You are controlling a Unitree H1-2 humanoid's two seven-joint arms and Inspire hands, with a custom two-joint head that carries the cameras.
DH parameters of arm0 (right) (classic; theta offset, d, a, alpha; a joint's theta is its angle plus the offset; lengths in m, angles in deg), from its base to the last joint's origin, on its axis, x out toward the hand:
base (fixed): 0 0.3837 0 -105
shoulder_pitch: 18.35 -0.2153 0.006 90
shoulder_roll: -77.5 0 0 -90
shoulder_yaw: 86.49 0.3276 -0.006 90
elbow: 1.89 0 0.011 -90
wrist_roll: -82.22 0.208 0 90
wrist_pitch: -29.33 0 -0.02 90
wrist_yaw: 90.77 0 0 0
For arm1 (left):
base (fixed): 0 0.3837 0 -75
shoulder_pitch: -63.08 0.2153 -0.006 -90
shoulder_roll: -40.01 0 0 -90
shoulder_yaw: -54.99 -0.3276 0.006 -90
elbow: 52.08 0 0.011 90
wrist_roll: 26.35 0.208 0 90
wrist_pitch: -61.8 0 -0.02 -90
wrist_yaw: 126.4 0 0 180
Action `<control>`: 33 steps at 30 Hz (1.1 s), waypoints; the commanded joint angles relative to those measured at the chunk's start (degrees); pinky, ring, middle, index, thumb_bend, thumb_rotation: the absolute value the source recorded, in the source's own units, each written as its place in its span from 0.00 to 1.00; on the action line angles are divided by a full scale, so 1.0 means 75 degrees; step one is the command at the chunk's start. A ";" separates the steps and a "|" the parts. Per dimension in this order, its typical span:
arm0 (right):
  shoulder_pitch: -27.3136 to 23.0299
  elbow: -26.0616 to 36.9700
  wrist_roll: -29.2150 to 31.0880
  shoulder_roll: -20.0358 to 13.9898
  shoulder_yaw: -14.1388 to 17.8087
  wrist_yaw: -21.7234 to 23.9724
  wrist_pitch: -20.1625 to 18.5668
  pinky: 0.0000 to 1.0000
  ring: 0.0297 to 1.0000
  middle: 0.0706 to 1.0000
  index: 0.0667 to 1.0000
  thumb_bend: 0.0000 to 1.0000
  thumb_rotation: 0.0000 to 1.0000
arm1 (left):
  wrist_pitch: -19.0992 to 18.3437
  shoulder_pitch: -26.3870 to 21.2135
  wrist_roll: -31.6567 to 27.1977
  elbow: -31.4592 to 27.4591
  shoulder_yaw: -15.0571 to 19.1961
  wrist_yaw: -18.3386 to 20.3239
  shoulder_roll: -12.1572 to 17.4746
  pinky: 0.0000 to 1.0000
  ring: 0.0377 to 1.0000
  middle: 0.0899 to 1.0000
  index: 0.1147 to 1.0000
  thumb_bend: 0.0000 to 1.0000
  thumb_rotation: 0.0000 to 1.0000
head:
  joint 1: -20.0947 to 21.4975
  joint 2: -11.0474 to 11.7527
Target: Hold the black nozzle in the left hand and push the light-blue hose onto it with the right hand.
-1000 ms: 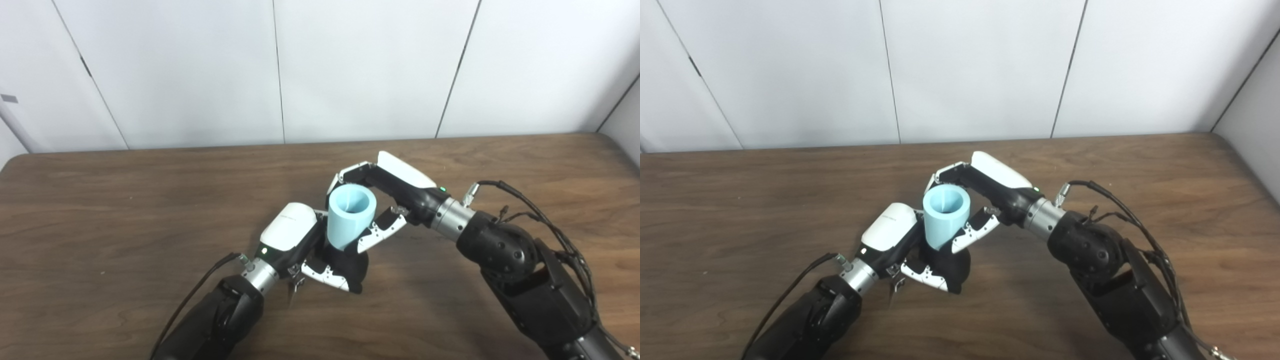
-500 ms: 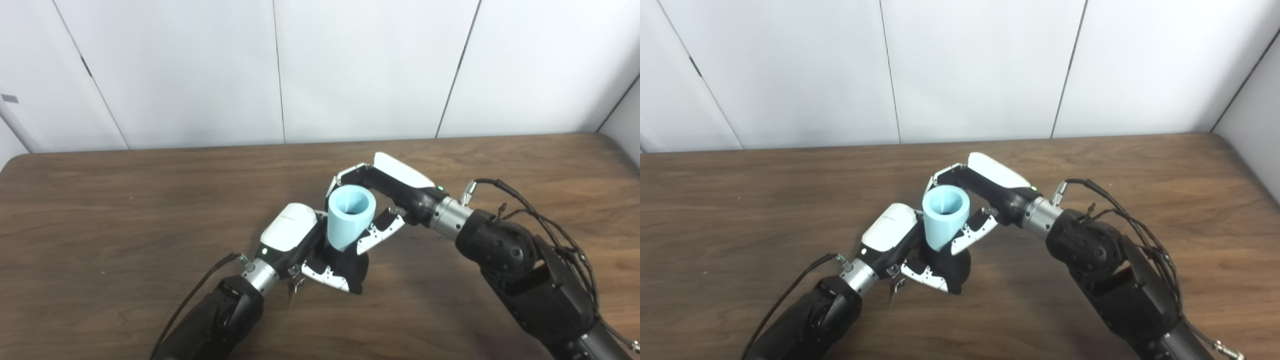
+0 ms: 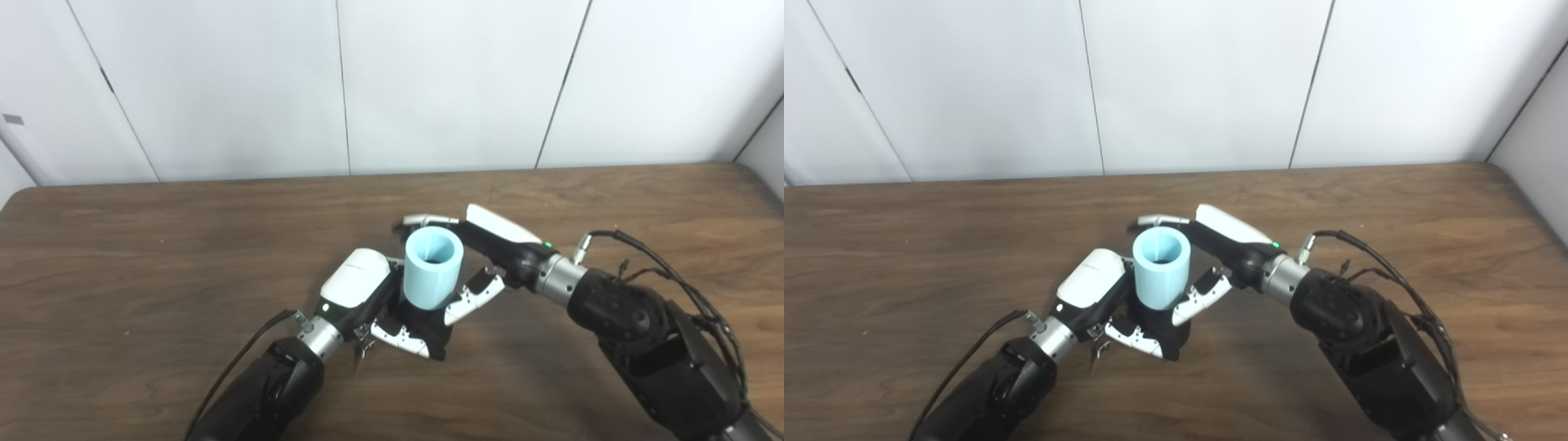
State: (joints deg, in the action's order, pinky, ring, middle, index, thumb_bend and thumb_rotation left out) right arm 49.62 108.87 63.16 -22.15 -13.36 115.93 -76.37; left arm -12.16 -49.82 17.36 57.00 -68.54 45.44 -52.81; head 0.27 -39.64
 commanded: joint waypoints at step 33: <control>-0.0383 0.1354 0.1496 -0.1103 0.0845 0.1172 0.1004 0.95 1.00 1.00 1.00 1.00 0.37 | -0.0129 0.0438 0.0288 0.0595 -0.0298 0.0505 0.0141 0.30 0.36 0.37 0.44 0.52 0.00 | -0.0029 0.0078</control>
State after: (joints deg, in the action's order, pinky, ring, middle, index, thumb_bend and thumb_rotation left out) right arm 49.22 117.19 73.99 -28.70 -8.00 124.82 -72.05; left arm -12.08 -50.07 17.36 57.43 -68.60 45.39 -52.94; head 0.09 -39.02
